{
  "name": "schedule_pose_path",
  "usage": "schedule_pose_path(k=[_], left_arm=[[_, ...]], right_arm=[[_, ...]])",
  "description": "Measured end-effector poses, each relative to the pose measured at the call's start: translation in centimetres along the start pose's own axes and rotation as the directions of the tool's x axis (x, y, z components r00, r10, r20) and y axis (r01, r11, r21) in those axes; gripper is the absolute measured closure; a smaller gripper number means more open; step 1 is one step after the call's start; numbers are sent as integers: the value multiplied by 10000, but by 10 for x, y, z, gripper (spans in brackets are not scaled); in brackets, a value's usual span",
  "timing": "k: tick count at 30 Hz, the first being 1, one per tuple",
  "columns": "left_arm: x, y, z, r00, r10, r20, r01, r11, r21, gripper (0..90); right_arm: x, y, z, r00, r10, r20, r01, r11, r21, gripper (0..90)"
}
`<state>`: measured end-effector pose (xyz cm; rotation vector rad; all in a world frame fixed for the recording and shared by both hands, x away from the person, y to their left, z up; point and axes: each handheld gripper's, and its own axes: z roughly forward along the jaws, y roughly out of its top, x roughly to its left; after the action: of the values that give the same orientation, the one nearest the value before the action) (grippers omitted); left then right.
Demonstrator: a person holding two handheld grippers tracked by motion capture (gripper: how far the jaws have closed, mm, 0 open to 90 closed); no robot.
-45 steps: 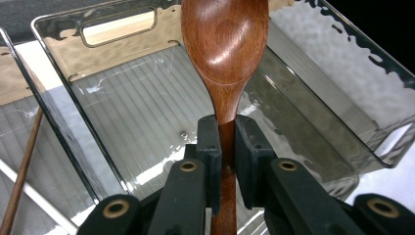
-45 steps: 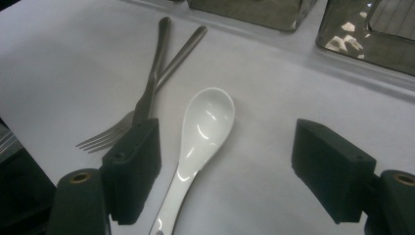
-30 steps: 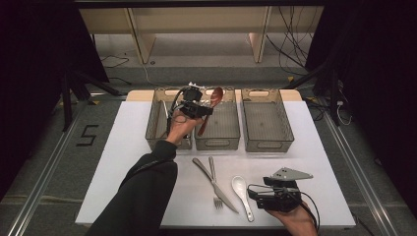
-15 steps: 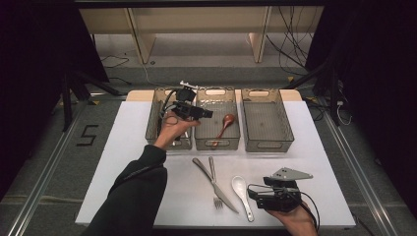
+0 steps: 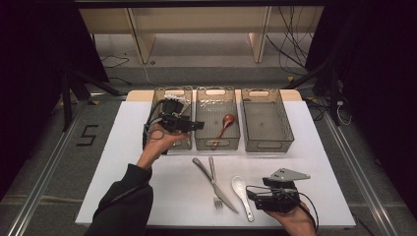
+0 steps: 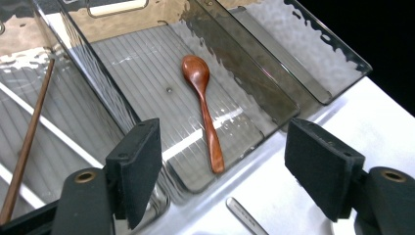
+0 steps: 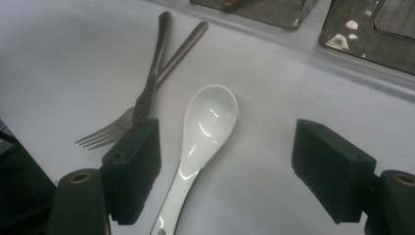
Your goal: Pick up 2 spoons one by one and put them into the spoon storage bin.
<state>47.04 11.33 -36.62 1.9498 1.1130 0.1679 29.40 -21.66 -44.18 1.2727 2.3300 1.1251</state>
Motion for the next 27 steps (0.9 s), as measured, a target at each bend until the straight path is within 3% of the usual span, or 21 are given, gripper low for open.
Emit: schedule_pose_path(k=[10,15,18,27], left_arm=[[2,-34,-25,9998,-178,110,184,9977,-648,257],[0,-46,-34,9999,-22,170,35,9970,-772,244],[-1,-54,-37,9999,106,71,-100,9967,-806,235],[7,-81,-40,9999,-17,169,31,9962,-868,217]], right_arm=[[3,0,3,10000,-89,3,89,9997,245,274],[7,0,6,9999,-128,81,124,9989,443,275],[8,0,7,9998,-154,115,147,9981,593,275],[9,0,11,9993,-133,343,97,9947,1024,275]])
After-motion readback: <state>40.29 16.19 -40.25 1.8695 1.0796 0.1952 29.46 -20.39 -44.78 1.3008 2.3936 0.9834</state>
